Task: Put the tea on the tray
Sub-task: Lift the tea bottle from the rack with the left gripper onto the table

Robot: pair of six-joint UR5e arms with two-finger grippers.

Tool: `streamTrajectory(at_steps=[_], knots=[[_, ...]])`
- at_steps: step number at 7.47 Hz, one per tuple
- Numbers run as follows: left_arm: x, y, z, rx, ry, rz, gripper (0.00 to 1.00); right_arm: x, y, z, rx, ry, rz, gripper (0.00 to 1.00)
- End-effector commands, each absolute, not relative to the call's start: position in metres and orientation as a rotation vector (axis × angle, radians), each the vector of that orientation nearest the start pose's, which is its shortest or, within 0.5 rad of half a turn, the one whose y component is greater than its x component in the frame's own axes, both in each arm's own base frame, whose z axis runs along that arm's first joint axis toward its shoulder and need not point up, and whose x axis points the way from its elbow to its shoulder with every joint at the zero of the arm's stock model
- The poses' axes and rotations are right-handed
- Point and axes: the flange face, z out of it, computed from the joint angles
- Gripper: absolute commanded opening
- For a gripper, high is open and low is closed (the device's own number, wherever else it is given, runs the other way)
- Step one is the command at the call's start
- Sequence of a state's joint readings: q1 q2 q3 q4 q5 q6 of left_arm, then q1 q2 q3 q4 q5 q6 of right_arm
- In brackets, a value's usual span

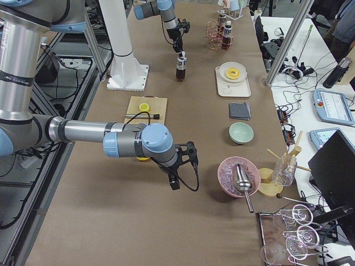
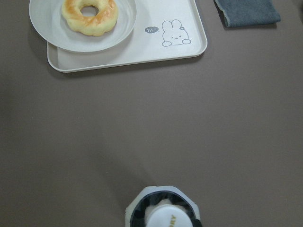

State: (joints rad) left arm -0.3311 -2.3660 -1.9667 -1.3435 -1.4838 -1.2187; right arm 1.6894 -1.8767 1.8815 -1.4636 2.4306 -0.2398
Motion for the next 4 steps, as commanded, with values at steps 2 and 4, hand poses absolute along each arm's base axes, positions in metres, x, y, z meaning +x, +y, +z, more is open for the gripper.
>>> streamTrajectory(at_steps=[2, 4], knots=[[0.513, -0.323, 0.072, 0.397, 0.876, -0.021, 0.36, 0.102, -0.374, 0.608, 0.279, -0.829, -0.168, 1.0], [0.511, -0.323, 0.078, 0.407, 0.864, -0.025, 0.8, 0.091, -0.38, 0.601, 0.282, -0.837, -0.197, 1.0]])
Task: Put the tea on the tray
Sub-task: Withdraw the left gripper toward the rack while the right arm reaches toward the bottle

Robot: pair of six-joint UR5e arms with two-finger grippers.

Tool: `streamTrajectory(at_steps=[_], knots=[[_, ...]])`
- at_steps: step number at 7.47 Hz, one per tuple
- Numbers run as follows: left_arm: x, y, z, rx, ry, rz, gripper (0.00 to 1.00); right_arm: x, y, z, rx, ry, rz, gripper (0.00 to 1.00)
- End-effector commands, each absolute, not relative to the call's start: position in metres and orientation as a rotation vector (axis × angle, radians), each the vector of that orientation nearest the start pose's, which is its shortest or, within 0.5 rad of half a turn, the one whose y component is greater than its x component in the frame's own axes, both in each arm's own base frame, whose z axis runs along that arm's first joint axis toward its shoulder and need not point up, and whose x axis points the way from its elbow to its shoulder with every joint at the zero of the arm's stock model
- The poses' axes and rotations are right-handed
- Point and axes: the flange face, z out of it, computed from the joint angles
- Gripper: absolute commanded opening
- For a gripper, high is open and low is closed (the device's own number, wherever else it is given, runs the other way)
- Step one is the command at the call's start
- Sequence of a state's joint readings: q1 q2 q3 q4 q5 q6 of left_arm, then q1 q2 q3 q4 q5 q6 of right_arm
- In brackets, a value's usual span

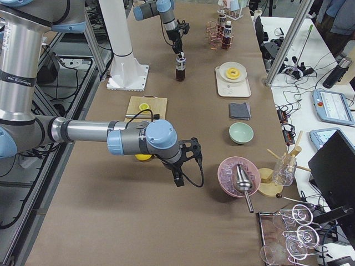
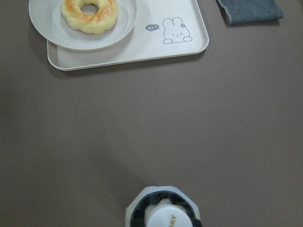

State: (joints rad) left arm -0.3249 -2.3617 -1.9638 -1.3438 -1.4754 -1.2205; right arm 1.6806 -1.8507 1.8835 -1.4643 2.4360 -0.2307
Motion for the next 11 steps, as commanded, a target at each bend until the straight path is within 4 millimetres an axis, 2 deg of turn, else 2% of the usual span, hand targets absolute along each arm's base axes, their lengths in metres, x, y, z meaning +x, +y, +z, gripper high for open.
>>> streamTrajectory(at_steps=[1, 2, 3, 4, 5, 6, 7, 8, 9, 10, 11], knots=[[0.504, -0.322, 0.075, 0.414, 0.877, -0.026, 0.96, 0.091, -0.388, 0.592, 0.297, -0.839, -0.202, 1.0], [0.483, -0.319, 0.07, 0.423, 0.909, -0.032, 0.96, 0.084, -0.405, 0.575, 0.314, -0.841, -0.217, 1.0], [0.451, -0.327, 0.089, 0.433, 0.905, -0.06, 0.96, 0.064, -0.427, 0.546, 0.322, -0.861, -0.223, 1.0], [0.408, -0.35, 0.108, 0.405, 0.902, -0.102, 0.96, 0.034, -0.45, 0.509, 0.313, -0.883, -0.204, 1.0], [0.352, -0.399, 0.136, 0.317, 0.891, -0.173, 0.96, -0.007, -0.47, 0.456, 0.287, -0.93, -0.141, 0.98], [0.306, -0.427, 0.163, 0.263, 0.879, -0.213, 0.96, -0.063, -0.475, 0.393, 0.254, -0.982, -0.105, 0.96], [0.28, -0.443, 0.182, 0.263, 0.852, -0.175, 0.96, -0.113, -0.481, 0.337, 0.227, -1.041, -0.092, 0.95], [0.259, -0.453, 0.197, 0.251, 0.84, -0.185, 0.96, -0.163, -0.481, 0.297, 0.195, -1.076, -0.096, 0.95], [0.238, -0.465, 0.21, 0.259, 0.824, -0.161, 0.96, -0.201, -0.478, 0.266, 0.193, -1.084, -0.087, 0.95], [0.203, -0.476, 0.234, 0.271, 0.804, -0.098, 0.96, -0.251, -0.466, 0.232, 0.175, -1.096, -0.059, 0.95], [0.175, -0.478, 0.258, 0.268, 0.8, -0.057, 0.96, -0.303, -0.445, 0.199, 0.138, -1.105, -0.028, 0.95]])
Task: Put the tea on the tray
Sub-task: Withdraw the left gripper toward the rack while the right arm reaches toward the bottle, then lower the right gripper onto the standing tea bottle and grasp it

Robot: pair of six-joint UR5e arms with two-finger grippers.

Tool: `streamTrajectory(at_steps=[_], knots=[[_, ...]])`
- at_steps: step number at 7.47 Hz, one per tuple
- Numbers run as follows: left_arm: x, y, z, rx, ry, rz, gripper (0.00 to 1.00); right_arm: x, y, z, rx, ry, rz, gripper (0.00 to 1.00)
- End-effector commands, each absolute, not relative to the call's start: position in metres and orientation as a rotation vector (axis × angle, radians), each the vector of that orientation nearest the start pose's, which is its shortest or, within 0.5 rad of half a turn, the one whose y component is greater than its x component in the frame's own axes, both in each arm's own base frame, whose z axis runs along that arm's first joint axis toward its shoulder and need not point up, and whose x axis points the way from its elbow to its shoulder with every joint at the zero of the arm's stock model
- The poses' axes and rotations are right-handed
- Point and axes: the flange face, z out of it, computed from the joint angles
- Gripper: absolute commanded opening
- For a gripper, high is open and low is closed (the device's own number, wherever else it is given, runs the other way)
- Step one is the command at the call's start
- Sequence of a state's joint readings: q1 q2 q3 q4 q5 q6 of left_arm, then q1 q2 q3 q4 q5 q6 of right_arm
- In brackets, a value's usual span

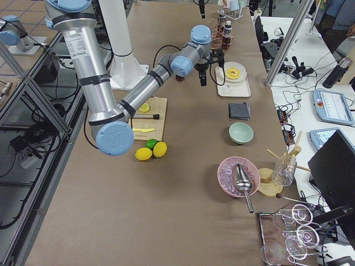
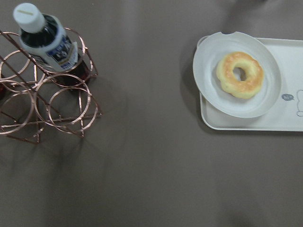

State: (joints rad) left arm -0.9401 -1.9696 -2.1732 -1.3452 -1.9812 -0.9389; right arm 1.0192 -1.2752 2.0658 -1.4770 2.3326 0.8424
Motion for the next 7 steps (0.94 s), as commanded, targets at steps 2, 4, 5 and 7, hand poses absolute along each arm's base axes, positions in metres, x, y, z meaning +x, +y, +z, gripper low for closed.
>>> streamTrajectory(at_steps=[2, 4, 5, 7], knots=[[0.121, -0.472, 0.325, 0.305, 0.798, -0.01, 0.96, -0.387, -0.395, 0.105, 0.086, -1.017, -0.002, 0.95], [0.063, -0.47, 0.373, 0.318, 0.822, 0.051, 0.96, -0.44, -0.337, 0.056, 0.051, -0.974, 0.049, 0.94], [0.048, -0.469, 0.381, 0.326, 0.823, 0.068, 0.96, -0.456, -0.321, 0.057, 0.063, -0.958, 0.05, 0.94], [0.029, -0.467, 0.382, 0.353, 0.814, 0.064, 0.96, -0.479, -0.327, 0.049, 0.064, -0.931, 0.057, 0.93]])
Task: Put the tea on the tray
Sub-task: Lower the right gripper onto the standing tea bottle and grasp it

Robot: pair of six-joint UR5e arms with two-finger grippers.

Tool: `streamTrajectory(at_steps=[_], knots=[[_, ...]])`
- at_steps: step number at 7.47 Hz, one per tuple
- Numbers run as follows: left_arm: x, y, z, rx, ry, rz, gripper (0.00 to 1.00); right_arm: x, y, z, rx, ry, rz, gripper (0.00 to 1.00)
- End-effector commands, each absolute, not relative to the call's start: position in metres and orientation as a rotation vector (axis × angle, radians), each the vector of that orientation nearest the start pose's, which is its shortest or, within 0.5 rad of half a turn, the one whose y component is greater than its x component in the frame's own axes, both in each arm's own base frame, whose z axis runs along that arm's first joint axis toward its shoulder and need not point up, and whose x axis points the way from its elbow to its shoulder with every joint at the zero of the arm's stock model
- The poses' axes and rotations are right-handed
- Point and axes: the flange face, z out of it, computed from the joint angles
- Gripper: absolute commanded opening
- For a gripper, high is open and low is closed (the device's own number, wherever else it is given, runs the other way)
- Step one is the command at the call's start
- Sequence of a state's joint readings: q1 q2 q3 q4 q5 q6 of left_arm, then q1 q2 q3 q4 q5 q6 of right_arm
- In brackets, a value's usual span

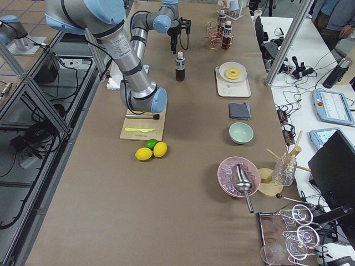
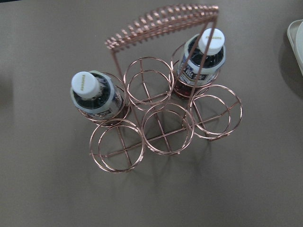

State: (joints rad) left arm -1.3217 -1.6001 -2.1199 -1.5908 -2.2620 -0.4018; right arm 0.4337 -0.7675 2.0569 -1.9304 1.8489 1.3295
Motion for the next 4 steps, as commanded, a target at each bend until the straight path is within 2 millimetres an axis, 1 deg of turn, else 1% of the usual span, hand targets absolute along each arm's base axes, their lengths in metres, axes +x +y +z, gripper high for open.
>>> streamTrajectory(at_steps=[1, 2, 3, 4], knots=[[0.028, -0.466, 0.379, 0.359, 0.816, 0.066, 0.96, -0.498, -0.341, 0.042, 0.087, -0.9, 0.064, 0.9], [0.028, -0.464, 0.377, 0.355, 0.835, 0.069, 0.96, -0.518, -0.35, 0.047, 0.093, -0.858, 0.072, 0.89], [0.028, -0.464, 0.376, 0.354, 0.84, 0.072, 0.96, -0.52, -0.352, 0.055, 0.101, -0.838, 0.041, 0.86], [0.028, -0.464, 0.376, 0.354, 0.84, 0.072, 0.96, -0.519, -0.357, 0.063, 0.127, -0.82, -0.003, 0.84]])
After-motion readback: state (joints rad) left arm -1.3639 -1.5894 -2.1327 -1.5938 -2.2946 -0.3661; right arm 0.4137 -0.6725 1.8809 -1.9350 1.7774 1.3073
